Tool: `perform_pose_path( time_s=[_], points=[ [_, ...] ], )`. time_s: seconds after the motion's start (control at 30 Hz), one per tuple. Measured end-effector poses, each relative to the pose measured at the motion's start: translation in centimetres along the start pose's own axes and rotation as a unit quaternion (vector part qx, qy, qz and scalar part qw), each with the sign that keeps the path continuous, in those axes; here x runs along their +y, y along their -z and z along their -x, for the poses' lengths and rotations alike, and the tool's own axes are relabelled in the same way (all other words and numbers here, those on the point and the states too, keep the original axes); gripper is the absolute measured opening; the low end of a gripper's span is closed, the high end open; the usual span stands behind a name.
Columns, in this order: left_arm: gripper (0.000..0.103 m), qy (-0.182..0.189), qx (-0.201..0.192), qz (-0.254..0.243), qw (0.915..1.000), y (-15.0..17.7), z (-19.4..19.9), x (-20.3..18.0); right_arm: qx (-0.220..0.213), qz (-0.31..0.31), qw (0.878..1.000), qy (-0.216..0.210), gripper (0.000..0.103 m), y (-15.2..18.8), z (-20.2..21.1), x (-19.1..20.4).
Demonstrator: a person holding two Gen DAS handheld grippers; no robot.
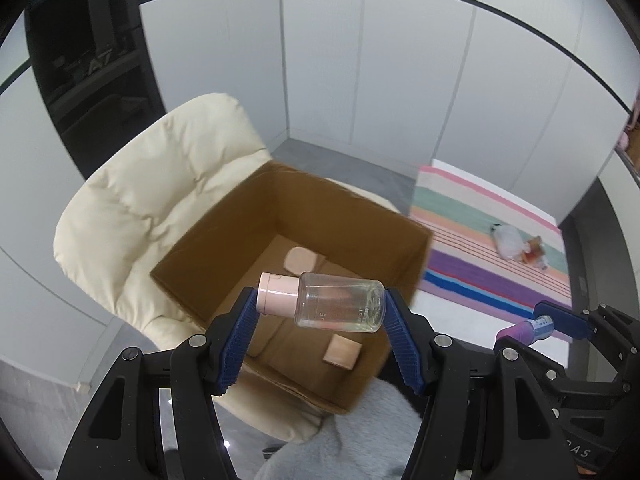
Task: Organize objects
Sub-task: 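Carry both held bottles over to the cardboard box on the chair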
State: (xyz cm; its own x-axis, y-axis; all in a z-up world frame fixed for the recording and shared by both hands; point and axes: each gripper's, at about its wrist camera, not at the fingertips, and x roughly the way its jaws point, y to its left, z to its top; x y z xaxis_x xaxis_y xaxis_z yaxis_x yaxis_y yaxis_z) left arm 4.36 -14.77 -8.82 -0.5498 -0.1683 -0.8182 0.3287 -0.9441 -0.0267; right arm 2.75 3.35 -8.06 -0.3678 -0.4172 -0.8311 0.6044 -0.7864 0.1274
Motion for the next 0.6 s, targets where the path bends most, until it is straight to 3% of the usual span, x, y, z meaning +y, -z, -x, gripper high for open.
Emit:
perform_pose_path(
  time_s=[0.33,0.53,0.6],
  points=[
    [0.064,-0.083,0.02,0.004,0.9963,-2.0,-6.4,3.4,0.026,0.036,0.999,0.003,0.06,-4.8,-6.8,2.5],
    [0.064,-0.089,0.057,0.012,0.9944,-1.9,-10.7,5.3,0.011,0.062,0.997,0.044,0.06,-7.2,-10.7,4.6],
    [0.064,-0.087,0.056,0.014,0.9945,-2.0,-11.4,5.8,0.014,0.063,0.997,0.038,0.061,-7.7,-11.8,5.0]
  ],
)
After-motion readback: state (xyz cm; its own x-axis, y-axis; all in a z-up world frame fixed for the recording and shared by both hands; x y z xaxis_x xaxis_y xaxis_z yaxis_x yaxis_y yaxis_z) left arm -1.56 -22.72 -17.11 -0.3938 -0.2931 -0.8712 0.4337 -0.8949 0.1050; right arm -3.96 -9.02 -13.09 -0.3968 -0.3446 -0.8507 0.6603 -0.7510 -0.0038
